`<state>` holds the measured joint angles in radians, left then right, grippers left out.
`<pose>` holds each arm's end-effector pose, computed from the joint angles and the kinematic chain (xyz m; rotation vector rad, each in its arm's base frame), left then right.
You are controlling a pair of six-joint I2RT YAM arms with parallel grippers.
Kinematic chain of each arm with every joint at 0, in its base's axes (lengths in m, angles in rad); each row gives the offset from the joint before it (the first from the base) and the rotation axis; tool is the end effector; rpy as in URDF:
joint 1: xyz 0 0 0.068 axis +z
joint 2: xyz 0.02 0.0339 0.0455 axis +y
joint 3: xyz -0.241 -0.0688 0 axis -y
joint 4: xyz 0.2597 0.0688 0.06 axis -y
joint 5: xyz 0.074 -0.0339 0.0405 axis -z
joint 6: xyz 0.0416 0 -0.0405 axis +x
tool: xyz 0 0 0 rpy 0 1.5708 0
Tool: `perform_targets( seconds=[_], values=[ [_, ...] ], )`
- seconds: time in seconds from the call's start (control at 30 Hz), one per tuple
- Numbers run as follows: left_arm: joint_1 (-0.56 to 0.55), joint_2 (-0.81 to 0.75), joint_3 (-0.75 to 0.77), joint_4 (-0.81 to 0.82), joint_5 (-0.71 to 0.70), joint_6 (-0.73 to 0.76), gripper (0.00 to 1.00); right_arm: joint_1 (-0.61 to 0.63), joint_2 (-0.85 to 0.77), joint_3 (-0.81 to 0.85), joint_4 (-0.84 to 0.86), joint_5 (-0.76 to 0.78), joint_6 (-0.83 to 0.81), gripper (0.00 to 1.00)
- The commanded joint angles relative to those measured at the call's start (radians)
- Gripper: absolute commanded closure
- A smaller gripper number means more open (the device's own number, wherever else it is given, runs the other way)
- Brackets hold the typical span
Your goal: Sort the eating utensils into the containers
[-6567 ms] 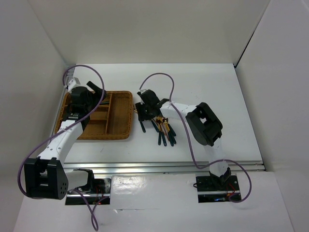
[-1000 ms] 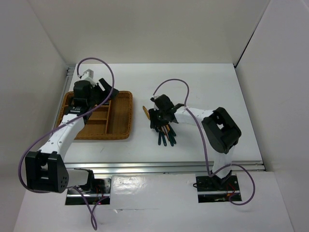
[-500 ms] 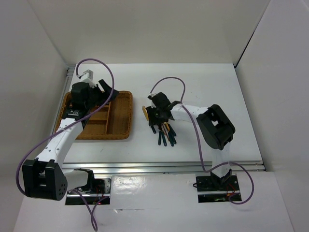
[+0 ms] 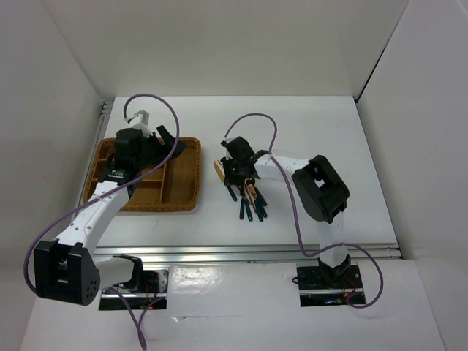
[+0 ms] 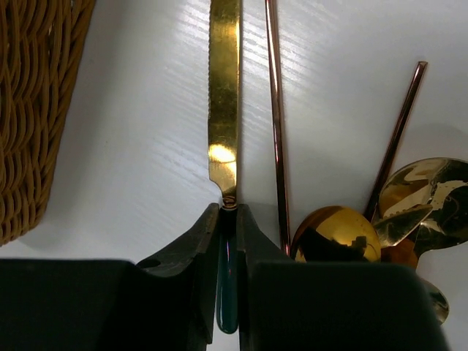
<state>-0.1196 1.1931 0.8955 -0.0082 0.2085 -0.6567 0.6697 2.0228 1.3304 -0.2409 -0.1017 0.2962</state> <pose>0.3032 -0.0451 0.2842 -0.3693 1.8996 -0.7221 0.3362 0.2716 0.1180 -0.5208 2.5230 0.5109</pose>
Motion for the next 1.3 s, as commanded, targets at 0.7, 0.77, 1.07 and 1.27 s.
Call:
perform_targets(
  seconds=[0.7, 0.77, 1.07, 1.27],
  values=[
    [-0.175, -0.099, -0.236, 0.243, 0.362, -0.034, 0.19, -0.053, -0.237, 0.102, -0.123, 0.194, 0.132, 1.0],
    [-0.207, -0.072, -0.248, 0.263, 0.345, -0.034, 0.19, -0.053, -0.268, 0.075, -0.091, 0.162, 0.132, 1.0],
    [-0.298, 0.092, -0.277, 0.542, 0.279, -0.119, 0.23, -0.053, -0.401, -0.037, 0.063, 0.033, 0.234, 1.0],
    [-0.344, 0.204, -0.237, 0.623, 0.246, -0.139, 0.25, -0.053, -0.429, -0.096, 0.121, -0.038, 0.271, 1.0]
  ],
)
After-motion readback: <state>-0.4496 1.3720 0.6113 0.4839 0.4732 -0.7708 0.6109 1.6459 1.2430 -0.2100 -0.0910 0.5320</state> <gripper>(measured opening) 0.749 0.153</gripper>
